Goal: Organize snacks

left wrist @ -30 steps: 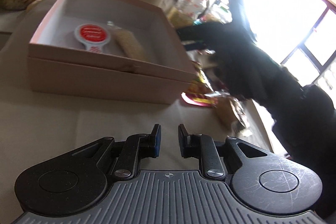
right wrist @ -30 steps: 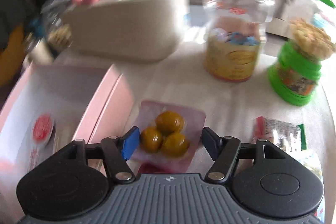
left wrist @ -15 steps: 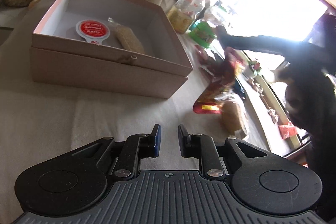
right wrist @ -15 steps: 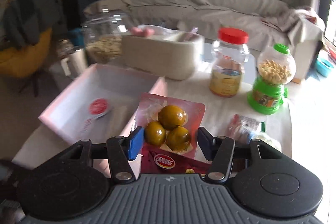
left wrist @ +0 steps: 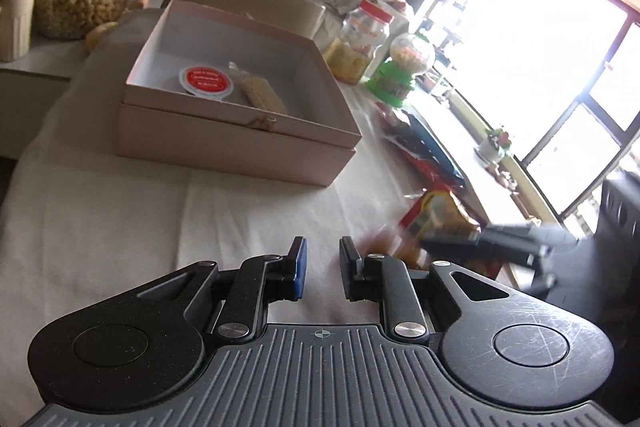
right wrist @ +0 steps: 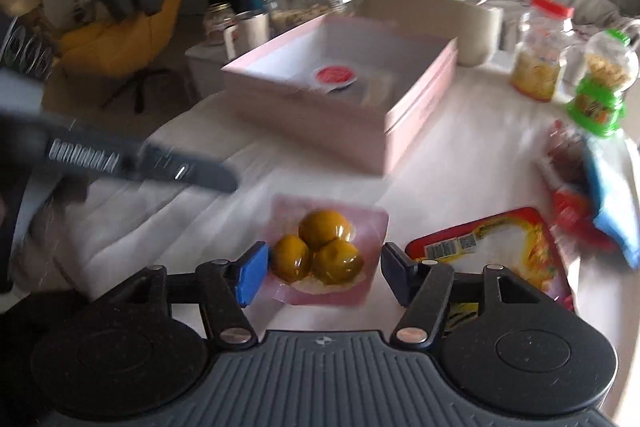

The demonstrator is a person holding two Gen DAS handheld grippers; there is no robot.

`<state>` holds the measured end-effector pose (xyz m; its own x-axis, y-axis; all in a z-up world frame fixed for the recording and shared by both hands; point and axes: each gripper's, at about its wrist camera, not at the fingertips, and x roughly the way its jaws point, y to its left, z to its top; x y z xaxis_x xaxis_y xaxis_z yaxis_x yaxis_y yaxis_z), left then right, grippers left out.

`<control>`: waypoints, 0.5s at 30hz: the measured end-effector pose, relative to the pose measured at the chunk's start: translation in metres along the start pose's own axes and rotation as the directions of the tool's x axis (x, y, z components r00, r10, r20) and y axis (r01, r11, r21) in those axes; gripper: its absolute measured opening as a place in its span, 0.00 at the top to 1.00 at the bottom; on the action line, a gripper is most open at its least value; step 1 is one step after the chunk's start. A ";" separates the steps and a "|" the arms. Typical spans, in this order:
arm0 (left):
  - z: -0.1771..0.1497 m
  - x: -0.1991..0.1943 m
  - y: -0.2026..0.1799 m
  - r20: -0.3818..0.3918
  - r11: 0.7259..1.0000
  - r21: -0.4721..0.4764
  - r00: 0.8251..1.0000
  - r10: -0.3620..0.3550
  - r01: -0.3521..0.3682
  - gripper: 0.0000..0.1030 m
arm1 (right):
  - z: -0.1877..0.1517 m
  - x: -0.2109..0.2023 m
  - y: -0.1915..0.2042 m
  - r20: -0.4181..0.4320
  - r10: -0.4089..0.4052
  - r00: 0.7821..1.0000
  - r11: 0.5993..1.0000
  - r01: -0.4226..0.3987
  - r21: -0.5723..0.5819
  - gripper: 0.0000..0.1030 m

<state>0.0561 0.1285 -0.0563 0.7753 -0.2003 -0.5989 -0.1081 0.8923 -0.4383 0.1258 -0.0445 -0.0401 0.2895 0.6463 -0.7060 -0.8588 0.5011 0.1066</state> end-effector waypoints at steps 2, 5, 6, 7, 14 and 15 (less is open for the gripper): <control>-0.002 -0.005 -0.004 0.003 1.000 0.018 1.000 -0.002 0.002 0.80 | -0.009 -0.003 0.007 0.009 0.021 1.000 1.000 -0.021 0.001 0.35; -0.004 -0.008 -0.016 -0.005 0.997 0.071 1.000 -0.020 0.020 0.80 | -0.022 -0.015 0.009 0.040 0.010 0.999 1.000 -0.011 0.023 0.33; -0.005 -0.007 -0.021 -0.011 0.995 0.092 1.000 -0.028 0.028 0.80 | -0.025 -0.020 0.007 0.050 0.002 0.999 1.000 -0.004 0.031 0.32; -0.006 -0.005 -0.026 -0.020 0.992 0.117 0.999 -0.036 0.038 0.80 | -0.029 -0.027 0.005 0.062 -0.012 0.998 0.999 0.009 0.043 0.31; -0.024 0.028 -0.072 -0.119 0.935 0.351 0.993 -0.018 0.059 0.80 | -0.059 -0.062 -0.015 0.139 -0.250 0.958 0.966 0.237 0.105 0.26; -0.030 0.032 -0.078 -0.127 0.923 0.381 0.992 -0.005 0.053 0.80 | -0.062 -0.065 -0.020 0.142 -0.279 0.950 0.957 0.263 0.124 0.26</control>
<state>0.0705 0.0406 -0.0613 0.6906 -0.2542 -0.6771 0.1781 0.9672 -0.1814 0.0978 -0.1321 -0.0401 0.5747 0.5556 -0.6008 -0.6935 0.7205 0.0030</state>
